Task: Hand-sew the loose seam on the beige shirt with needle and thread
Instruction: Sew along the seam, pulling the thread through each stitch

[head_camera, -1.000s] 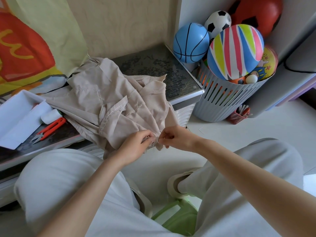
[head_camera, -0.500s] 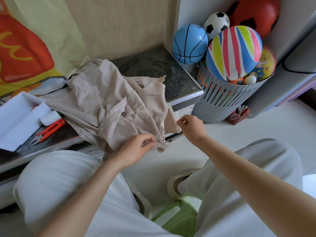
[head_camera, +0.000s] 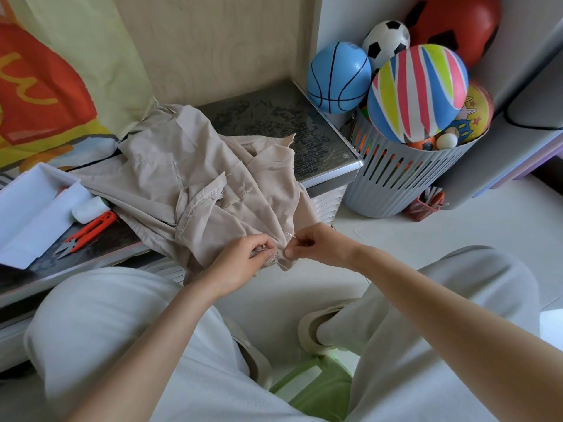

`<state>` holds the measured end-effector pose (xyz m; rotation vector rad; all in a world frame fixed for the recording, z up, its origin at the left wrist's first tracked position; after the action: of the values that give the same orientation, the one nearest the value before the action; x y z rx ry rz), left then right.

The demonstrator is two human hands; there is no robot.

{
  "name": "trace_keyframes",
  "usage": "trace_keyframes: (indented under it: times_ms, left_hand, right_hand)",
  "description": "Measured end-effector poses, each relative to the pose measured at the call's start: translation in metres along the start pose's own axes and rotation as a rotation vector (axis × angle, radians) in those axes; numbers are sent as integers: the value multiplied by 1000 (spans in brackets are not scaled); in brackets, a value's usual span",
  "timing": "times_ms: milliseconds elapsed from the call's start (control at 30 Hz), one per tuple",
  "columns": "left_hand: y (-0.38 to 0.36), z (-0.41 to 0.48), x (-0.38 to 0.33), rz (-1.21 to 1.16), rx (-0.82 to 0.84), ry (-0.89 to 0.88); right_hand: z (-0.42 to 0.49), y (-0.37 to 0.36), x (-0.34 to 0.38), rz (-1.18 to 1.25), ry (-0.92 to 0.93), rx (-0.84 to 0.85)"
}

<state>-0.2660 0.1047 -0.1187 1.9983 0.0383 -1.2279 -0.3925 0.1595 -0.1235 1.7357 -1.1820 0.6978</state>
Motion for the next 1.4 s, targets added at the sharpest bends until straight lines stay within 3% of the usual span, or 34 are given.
trace_keyframes:
  times_ms: [367,600,667,767,900,1067,1200,1400]
  left_hand:
    - [-4,-2,-2,-44,33,11]
    - [0,-4,-3,-51,33,18]
    - [1,-4,-3,-48,30,24]
    - [1,-3,-1,-37,31,28]
    - [1,-2,-2,-36,23,30]
    - [2,-1,-4,-36,20,16]
    - [3,-2,-4,-32,20,14]
    - [8,-3,-1,-26,-43,18]
  right_hand:
    - [11,30,-18,-70,-111,-351]
    - [6,42,-50,-78,-321,-537]
    - [5,40,-53,-105,-317,-535]
    - [6,35,-41,-105,-149,-509]
    - [2,20,-7,57,92,-307]
    - [4,2,-3,49,33,-41]
    - [6,2,-6,81,16,-74]
    - [10,15,-10,134,-30,-261]
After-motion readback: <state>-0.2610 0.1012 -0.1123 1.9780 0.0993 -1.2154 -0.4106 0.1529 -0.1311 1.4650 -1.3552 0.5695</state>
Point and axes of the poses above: each hand's wrist, its own z-axis towards the middle knuckle, its own y-axis out of the back of the hand, x = y × z, the point moved 7 cm from there along z, towards the middle knuckle, and after that the axes turned 5 degrees about z, right-handed, at the moved point
